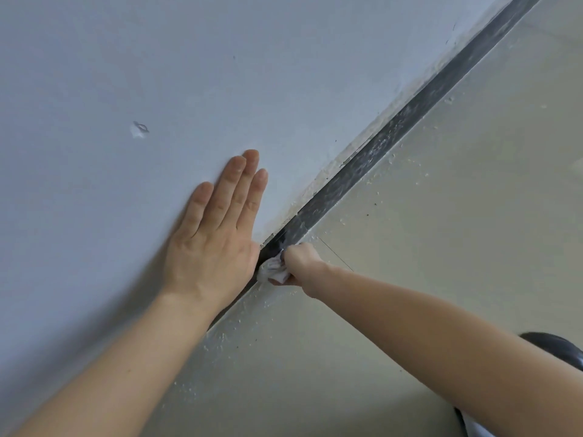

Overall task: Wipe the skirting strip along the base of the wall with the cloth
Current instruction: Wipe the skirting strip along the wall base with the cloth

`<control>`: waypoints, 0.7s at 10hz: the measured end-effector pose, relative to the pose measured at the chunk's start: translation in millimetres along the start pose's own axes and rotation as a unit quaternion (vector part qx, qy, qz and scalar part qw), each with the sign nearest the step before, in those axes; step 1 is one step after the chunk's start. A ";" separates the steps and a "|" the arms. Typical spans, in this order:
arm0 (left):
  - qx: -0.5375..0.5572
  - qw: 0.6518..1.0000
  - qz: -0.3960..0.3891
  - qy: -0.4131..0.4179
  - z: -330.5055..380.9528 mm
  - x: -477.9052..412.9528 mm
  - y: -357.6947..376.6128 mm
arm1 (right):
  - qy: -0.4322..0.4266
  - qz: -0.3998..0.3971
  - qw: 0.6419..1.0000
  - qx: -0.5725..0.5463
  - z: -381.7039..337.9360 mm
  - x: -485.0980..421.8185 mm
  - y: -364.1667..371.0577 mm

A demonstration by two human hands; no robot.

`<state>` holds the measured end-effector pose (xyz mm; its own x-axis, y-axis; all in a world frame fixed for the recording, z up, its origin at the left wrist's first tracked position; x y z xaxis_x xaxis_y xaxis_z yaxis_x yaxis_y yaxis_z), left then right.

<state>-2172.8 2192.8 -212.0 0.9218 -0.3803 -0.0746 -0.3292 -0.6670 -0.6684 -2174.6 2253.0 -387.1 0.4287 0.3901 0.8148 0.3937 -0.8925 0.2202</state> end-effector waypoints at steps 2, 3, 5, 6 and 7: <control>-0.035 0.999 0.000 0.002 -1.7 0.6 -0.3 | -0.057 0.011 0.939 -0.339 -27.3 20.7 -53.3; -0.050 0.999 0.004 -0.003 -2.0 -0.6 0.0 | -0.105 0.077 0.912 -0.389 -34.3 28.8 -99.8; -0.058 0.998 -0.018 -0.006 -2.4 0.9 -1.6 | -0.017 0.064 0.972 -0.224 7.4 26.8 -64.4; -0.071 0.997 -0.021 0.001 -2.9 0.0 -2.7 | -0.013 -0.068 0.979 -0.191 14.8 28.9 -8.8; -0.069 0.997 -0.025 0.006 -2.6 -0.8 -3.2 | -0.002 0.008 1.000 -0.016 0.3 17.5 -17.1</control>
<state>-2173.0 2193.6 -207.9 0.9356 -0.3514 -0.0346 -0.3090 -0.7672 -0.5620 -2173.6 2275.3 -376.8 0.4385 0.3758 0.8164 0.3606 -0.9056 0.2232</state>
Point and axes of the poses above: each hand's wrist, its own x-axis away from the middle knuckle, its own y-axis out of the palm, z = x × y, the point moved 5 cm from there along -x, towards the middle knuckle, and after that the axes turned 13 degrees about -z, right-handed, at the moved point
